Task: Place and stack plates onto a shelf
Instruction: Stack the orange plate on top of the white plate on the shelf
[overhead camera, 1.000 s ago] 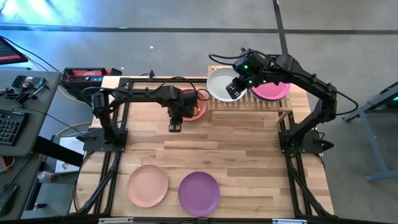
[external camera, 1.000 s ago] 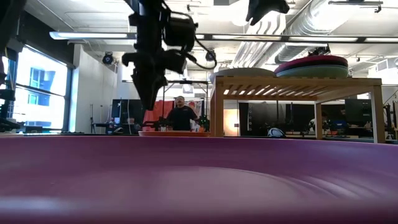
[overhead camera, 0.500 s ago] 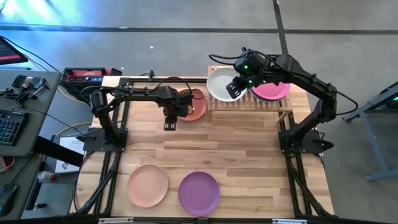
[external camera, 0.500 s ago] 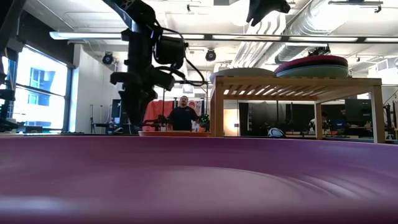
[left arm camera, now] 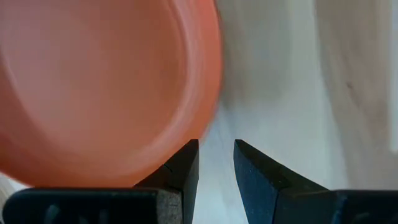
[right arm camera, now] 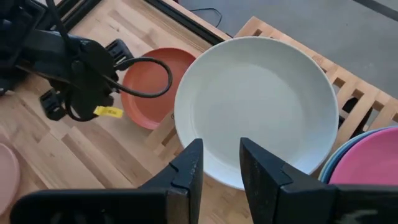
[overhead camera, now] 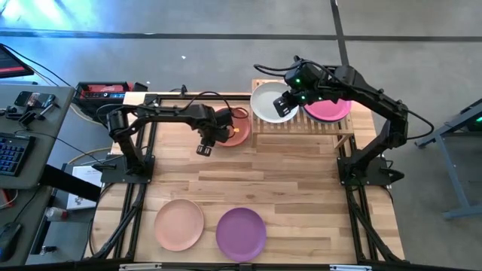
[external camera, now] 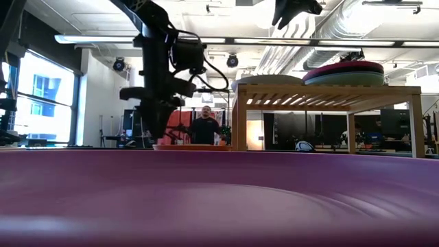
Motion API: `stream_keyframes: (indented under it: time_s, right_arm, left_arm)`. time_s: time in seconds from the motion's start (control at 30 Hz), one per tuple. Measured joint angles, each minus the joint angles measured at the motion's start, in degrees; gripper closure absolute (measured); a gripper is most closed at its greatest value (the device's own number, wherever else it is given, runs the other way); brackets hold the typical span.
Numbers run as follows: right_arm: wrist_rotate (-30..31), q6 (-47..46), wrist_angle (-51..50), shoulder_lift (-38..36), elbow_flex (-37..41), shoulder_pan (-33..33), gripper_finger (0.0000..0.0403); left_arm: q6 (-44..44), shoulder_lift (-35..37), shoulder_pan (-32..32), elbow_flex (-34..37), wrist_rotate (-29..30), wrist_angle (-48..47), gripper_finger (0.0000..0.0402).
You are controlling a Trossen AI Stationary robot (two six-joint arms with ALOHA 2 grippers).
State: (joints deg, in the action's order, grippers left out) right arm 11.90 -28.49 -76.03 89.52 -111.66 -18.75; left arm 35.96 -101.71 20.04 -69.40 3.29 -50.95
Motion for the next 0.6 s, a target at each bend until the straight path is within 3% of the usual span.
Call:
stream_keyframes:
  time_s: [0.6]
  right_arm:
    - [0.0,-1.1,0.0,0.0,0.0,0.0,0.0320]
  left_arm:
    - [2.9,0.0,0.8,8.4,4.8,13.8,0.0312]
